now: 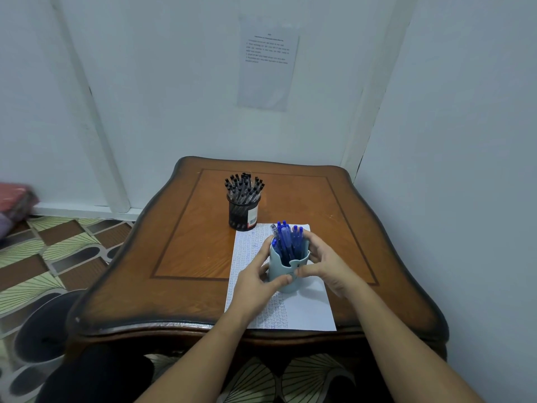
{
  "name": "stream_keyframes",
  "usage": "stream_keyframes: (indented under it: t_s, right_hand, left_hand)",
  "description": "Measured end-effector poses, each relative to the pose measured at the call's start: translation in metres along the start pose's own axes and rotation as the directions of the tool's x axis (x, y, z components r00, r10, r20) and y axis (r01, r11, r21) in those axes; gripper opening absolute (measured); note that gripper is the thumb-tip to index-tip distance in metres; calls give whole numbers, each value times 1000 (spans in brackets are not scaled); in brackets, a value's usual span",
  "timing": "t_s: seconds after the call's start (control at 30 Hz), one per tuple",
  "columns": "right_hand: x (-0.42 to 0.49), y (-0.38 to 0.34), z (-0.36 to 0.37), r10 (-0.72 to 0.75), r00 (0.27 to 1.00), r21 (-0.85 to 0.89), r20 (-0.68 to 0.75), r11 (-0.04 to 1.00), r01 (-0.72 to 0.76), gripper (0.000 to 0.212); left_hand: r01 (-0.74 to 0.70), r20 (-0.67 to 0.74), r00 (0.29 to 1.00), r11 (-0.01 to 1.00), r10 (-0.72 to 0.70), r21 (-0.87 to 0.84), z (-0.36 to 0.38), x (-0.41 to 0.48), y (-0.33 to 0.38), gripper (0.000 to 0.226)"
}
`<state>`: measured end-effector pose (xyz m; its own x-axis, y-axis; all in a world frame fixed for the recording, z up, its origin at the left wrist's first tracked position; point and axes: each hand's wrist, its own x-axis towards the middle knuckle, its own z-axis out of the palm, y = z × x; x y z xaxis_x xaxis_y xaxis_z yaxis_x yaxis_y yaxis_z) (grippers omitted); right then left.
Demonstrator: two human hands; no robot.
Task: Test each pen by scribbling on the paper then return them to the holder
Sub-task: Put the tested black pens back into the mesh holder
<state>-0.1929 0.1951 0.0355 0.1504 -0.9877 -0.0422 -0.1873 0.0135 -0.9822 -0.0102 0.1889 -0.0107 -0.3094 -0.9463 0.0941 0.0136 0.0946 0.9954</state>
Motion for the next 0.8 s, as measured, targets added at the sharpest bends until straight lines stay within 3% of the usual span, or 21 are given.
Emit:
stream_keyframes:
  t_s: [0.13,0.23,0.3,0.43,0.57,0.8]
  right_hand:
    - [0,1,-1,4,1000,-28,-14,1000,-4,85]
    - [0,1,0,5,998,-65,-64,998,-9,82]
    - [3,1,-2,-1,995,-86,-99,996,-8,79]
    - [20,1,-9,12,983,-73,-181,997,-26,78]
    - [50,-3,-19,-2,941,-27,-339,1000,-7,82]
    - [108,5,-36,-42,859,-74,-510,997,5,82]
  left_hand:
    - [18,-20,1000,991,-15,129,-5,-1,4,85]
    - [74,-68,996,911,-51,405,-16,2,5,93]
    - [62,-70,997,810,-26,583,-26,5,4,91]
    - [-15,6,1000,493,20,870,-46,14,1,76]
    - [-38,52,998,387,-28,921,-54,12,-10,78]
    - [-66,51,998,394,46,917,-58,10,-22,70]
